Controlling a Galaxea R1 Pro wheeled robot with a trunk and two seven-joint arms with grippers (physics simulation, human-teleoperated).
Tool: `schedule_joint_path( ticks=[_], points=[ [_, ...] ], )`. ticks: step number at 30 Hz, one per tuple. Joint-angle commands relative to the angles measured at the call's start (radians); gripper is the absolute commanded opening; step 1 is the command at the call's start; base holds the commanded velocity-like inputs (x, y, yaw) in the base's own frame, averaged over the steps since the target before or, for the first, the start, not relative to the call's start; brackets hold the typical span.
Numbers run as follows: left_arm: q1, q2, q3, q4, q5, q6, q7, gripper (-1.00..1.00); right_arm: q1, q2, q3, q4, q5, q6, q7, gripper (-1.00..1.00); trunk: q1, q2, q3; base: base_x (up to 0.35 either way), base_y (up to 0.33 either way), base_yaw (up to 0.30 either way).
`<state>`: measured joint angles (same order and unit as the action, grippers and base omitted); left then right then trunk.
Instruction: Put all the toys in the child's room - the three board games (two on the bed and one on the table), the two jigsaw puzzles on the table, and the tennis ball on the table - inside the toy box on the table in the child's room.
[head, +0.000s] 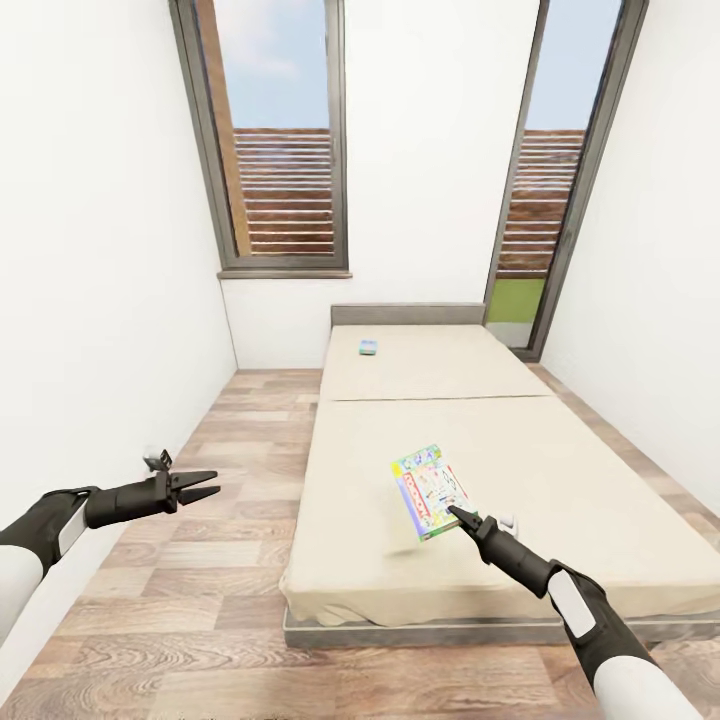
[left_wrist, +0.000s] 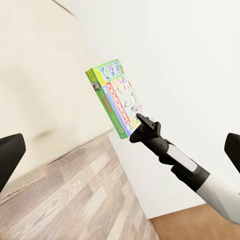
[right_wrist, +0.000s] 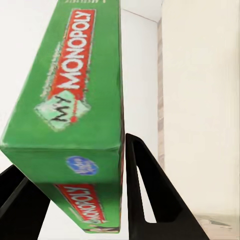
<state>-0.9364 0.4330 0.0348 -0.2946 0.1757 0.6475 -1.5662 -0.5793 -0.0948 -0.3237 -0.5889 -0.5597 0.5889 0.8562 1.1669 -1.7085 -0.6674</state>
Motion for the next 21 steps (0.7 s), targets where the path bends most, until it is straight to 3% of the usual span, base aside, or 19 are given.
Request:
schedule_joint_path(
  ticks=[1,8,21],
  points=[
    [-0.001,0.0,0.002,0.0,-0.004,0.011,-0.005,1.0,-0.001,0.0,-0.002,0.0,-0.005,0.006,0.001,-1.0,0.0,0.0,-0.001,0.0,-0.287,0.204],
    [-0.001,-0.002,0.002,0.0,-0.004,0.011,-0.005,1.0,-0.002,0.003,-0.002,0.0,-0.003,0.005,-0.001,-1.0,0.0,0.0,-0.001,-0.061,-0.297,0.27],
    [-0.001,-0.006,-0.009,-0.001,-0.004,0.011,-0.005,1.0,-0.002,0.005,0.011,-0.001,-0.003,0.005,-0.029,-1.0,0.0,0.0,-0.001,-0.185,-0.259,0.291]
  ],
)
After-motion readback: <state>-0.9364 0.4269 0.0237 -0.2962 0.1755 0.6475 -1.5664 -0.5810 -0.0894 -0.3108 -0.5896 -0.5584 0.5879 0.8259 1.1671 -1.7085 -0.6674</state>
